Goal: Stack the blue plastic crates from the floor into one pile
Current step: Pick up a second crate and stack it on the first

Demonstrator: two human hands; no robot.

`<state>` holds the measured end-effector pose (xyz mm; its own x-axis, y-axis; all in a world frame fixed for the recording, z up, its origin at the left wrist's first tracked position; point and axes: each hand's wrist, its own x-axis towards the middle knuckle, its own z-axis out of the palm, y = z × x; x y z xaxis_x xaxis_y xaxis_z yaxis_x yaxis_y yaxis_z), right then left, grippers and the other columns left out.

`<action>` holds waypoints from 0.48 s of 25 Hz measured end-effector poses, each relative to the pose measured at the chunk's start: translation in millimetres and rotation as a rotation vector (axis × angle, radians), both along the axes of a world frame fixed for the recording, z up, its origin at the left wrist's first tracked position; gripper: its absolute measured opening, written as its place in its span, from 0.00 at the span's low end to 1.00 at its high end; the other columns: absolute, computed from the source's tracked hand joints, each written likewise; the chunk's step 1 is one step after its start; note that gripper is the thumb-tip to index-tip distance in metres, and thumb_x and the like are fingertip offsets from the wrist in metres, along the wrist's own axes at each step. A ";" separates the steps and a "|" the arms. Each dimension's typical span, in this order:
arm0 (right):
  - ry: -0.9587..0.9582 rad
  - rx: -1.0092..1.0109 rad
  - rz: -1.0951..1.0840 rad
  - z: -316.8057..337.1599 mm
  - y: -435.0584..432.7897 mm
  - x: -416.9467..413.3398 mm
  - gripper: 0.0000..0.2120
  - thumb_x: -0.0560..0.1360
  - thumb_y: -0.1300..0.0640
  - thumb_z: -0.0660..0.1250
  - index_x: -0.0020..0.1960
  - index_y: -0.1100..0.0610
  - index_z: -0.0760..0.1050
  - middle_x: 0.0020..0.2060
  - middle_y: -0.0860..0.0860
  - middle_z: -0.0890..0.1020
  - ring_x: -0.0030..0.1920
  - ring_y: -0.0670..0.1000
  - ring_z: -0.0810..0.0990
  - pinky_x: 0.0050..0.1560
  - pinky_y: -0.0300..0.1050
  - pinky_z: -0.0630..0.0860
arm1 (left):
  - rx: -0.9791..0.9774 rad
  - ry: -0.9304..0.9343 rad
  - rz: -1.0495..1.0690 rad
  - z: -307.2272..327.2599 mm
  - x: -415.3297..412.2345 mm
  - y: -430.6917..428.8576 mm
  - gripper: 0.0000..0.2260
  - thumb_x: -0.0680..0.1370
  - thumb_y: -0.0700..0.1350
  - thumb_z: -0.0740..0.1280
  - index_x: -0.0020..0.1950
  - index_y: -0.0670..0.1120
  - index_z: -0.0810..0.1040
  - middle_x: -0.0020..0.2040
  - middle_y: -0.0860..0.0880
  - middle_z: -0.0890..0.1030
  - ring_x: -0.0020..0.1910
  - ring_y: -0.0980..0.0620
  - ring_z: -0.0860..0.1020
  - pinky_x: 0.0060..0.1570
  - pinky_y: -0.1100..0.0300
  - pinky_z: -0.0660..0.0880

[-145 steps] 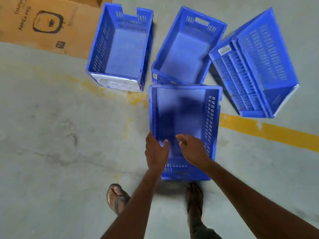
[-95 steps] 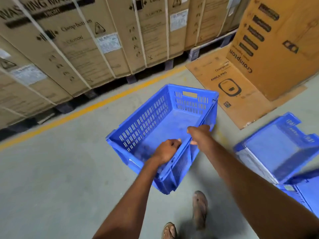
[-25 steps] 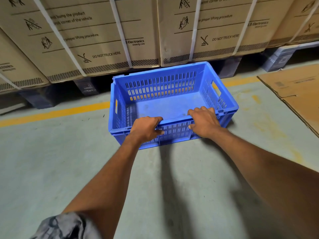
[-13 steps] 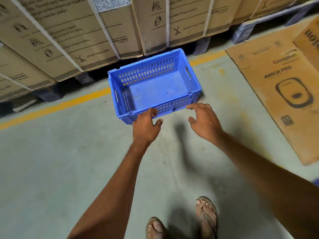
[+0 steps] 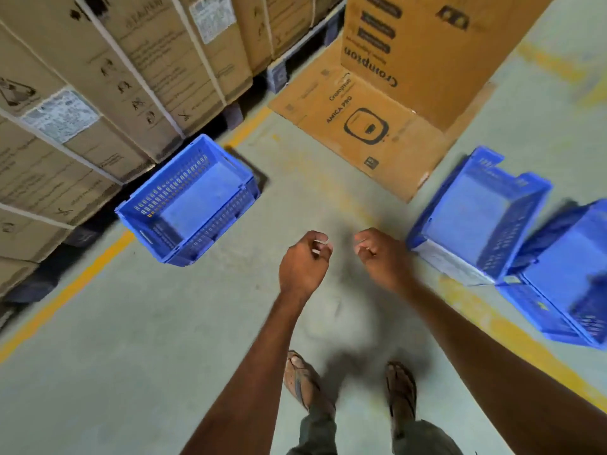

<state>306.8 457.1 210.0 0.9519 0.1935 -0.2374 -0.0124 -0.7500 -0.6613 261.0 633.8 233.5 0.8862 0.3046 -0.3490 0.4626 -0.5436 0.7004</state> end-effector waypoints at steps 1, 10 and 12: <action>-0.027 -0.041 0.002 3.5 -30.2 -6.9 0.08 0.75 0.62 0.66 0.50 0.53 0.81 0.49 0.47 0.84 0.49 0.51 0.82 0.49 0.38 0.71 | -0.011 0.004 -0.061 3.2 1.3 -27.9 0.04 0.77 0.51 0.66 0.51 0.57 0.78 0.41 0.60 0.82 0.40 0.58 0.81 0.38 0.61 0.73; 0.062 -0.050 -0.426 -19.2 -341.6 -64.9 0.07 0.73 0.54 0.67 0.50 0.46 0.79 0.46 0.45 0.85 0.47 0.49 0.82 0.45 0.39 0.71 | -0.043 0.083 -0.413 -32.0 -6.4 -331.8 0.07 0.77 0.48 0.67 0.53 0.54 0.80 0.47 0.53 0.85 0.46 0.49 0.82 0.49 0.56 0.78; 0.100 -0.067 -0.466 -28.0 -406.4 -78.6 0.07 0.73 0.54 0.66 0.49 0.46 0.78 0.45 0.45 0.85 0.46 0.50 0.82 0.44 0.41 0.72 | -0.060 0.126 -0.446 -39.4 -13.0 -397.6 0.07 0.76 0.48 0.67 0.53 0.54 0.80 0.47 0.53 0.85 0.47 0.49 0.82 0.50 0.55 0.77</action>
<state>228.2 50.7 182.0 0.9055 -0.2668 -0.3299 -0.4185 -0.6903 -0.5902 248.0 236.3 194.0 0.8757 -0.1208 -0.4675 0.2762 -0.6688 0.6902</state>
